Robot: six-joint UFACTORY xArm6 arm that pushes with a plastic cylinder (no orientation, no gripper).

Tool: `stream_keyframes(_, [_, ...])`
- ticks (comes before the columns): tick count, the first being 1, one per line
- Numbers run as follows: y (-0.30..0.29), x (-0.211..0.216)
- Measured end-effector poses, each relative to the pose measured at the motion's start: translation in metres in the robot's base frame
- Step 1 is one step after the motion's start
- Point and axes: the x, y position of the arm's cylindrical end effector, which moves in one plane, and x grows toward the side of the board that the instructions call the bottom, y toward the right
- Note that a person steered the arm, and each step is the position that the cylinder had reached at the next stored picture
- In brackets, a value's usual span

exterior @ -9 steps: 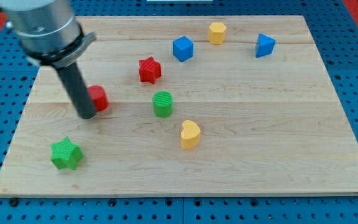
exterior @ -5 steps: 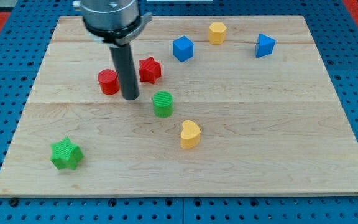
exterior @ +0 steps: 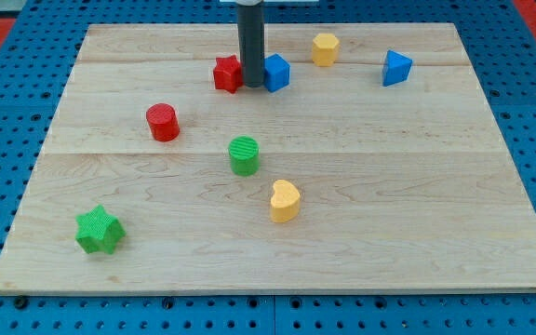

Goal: Move the red star to the center left

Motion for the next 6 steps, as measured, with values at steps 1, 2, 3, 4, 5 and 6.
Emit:
stream_keyframes(1, [-0.002, -0.021])
stream_keyframes(2, [-0.058, -0.022])
stream_keyframes(3, [-0.113, -0.022])
stream_keyframes(4, [-0.132, -0.036])
stream_keyframes(5, [-0.14, -0.044])
stream_keyframes(6, [-0.169, -0.01])
